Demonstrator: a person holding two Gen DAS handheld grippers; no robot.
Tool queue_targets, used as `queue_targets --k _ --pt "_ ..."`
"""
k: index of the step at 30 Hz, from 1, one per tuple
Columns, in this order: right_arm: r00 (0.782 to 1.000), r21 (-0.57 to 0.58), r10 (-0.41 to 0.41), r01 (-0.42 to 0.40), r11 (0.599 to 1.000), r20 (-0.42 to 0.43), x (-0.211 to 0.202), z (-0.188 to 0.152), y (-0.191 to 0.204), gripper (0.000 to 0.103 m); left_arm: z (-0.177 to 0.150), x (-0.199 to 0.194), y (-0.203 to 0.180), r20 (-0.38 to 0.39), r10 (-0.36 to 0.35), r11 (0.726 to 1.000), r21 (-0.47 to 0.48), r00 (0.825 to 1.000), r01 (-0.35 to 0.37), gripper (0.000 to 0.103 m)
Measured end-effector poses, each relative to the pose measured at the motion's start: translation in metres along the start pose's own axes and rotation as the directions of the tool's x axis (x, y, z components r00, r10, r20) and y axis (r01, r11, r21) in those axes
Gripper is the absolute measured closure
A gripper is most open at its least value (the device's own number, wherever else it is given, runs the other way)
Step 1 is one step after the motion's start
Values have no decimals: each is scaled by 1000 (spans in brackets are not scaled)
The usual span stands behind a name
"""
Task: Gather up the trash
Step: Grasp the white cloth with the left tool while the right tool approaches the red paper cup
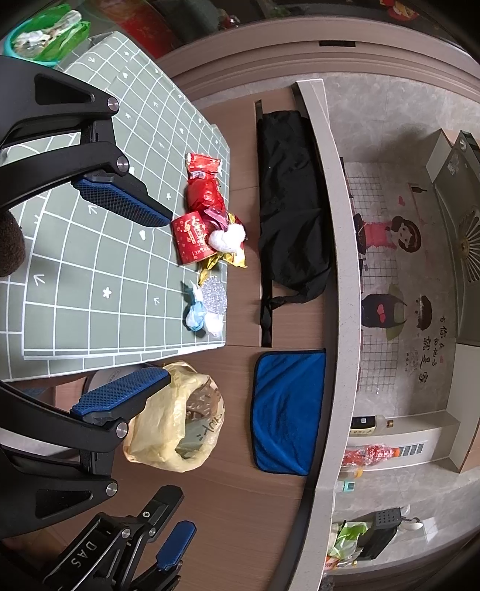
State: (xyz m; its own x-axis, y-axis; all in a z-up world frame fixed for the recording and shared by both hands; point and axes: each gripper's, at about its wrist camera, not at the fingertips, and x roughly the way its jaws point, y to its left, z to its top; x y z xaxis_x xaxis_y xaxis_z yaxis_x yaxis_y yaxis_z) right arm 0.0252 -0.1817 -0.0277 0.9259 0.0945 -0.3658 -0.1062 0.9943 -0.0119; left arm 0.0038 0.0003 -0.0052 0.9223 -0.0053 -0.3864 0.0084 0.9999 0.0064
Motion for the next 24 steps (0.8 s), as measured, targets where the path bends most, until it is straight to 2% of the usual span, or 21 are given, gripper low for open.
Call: queue_targets --k 4,10,19,21,24 --pt "1000 -4 4 -4 1000 -9 10 7 0 47 0 19 7 -9 8 1000 3 1000 -8 25" --pt "999 -30 36 -37 999 -27 42 24 4 47 12 57 48 -34 22 999 -39 999 -23 25" --pt "993 -66 97 -101 993 -63 123 49 23 47 33 150 129 -136 -97 981 -180 986 72 24" --pt "993 -71 93 -98 993 -68 143 50 27 47 40 170 138 -137 -88 979 -193 987 60 24" --pt "992 -59 90 -96 994 -93 167 51 28 47 49 203 141 -188 -99 978 -199 977 60 24"
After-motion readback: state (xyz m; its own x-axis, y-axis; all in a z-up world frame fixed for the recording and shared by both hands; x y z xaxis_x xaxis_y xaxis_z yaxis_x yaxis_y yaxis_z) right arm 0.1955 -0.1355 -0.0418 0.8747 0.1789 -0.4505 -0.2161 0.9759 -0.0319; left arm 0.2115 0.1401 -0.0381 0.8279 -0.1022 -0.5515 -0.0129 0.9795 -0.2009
